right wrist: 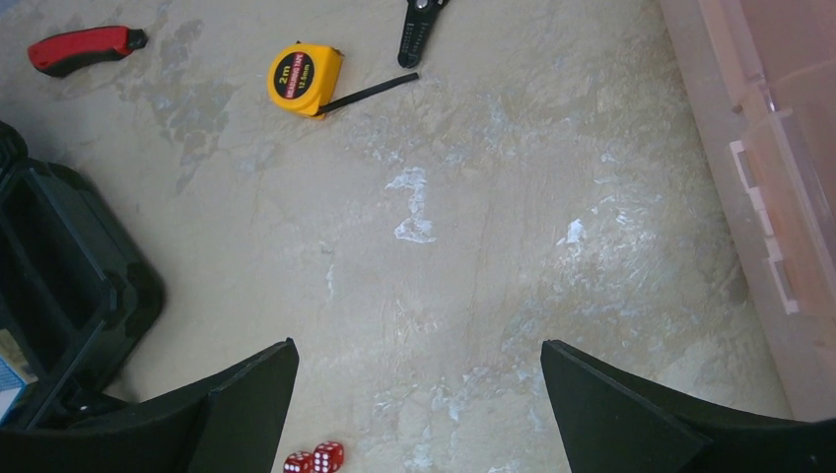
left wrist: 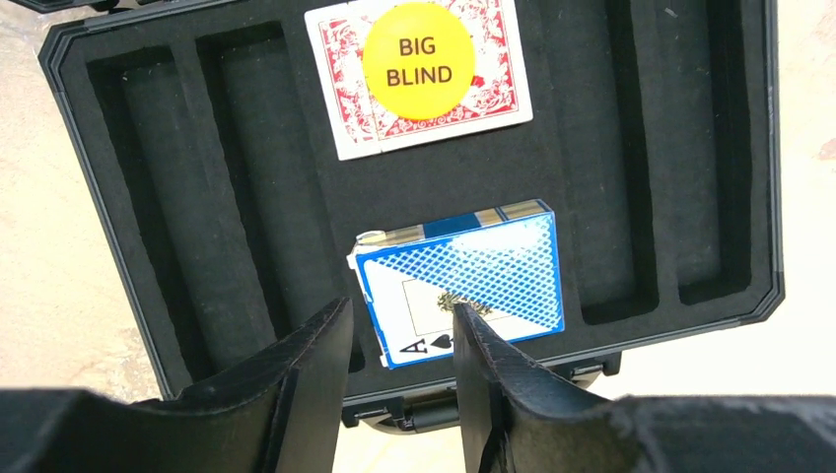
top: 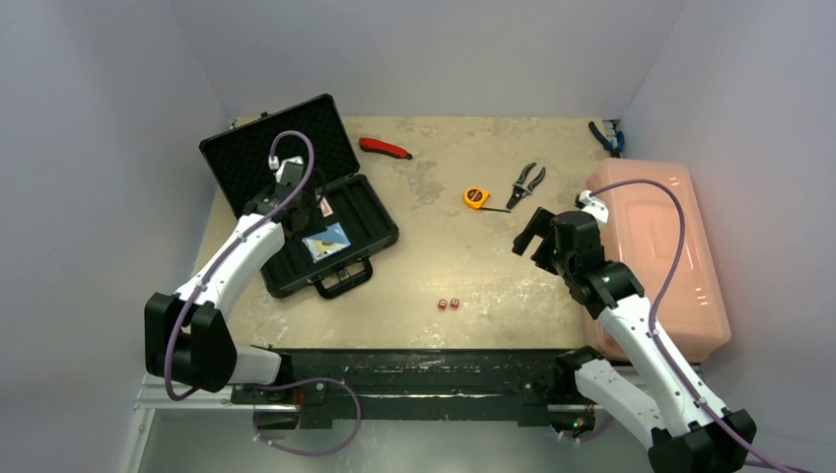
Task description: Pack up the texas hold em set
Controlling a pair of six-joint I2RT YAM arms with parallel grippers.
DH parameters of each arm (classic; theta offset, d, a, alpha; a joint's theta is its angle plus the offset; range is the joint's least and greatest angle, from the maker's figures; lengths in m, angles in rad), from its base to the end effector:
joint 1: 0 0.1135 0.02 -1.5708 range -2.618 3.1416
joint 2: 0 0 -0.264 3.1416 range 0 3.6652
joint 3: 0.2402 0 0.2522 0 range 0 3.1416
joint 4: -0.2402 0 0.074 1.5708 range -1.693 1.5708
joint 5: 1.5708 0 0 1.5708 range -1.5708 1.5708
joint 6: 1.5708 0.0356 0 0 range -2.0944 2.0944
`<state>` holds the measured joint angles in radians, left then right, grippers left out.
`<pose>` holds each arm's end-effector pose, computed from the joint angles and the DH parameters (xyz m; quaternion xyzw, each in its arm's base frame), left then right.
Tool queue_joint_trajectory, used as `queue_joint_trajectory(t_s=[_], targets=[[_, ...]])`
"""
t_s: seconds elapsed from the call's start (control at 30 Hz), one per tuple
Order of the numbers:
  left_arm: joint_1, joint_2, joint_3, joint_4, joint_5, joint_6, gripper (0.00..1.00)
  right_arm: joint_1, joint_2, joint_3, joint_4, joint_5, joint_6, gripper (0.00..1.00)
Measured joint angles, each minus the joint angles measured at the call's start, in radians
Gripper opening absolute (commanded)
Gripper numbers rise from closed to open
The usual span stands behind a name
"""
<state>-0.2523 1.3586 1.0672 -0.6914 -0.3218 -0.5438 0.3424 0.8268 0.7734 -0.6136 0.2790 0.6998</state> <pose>0.2701 -0.0580 0.2690 -0.1831 0.9280 0.0305 0.3231 0.1672 0.0492 0.2876 0.2181 0.8659 0.1068 0.4373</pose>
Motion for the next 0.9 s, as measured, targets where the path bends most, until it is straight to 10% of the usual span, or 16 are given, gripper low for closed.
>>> queue_joint_trajectory(t_s=[0.9], targets=[[-0.004, 0.179, 0.009, 0.134, -0.021, -0.025, 0.38, 0.000, 0.015, 0.000, 0.000, 0.000, 0.000, 0.99]])
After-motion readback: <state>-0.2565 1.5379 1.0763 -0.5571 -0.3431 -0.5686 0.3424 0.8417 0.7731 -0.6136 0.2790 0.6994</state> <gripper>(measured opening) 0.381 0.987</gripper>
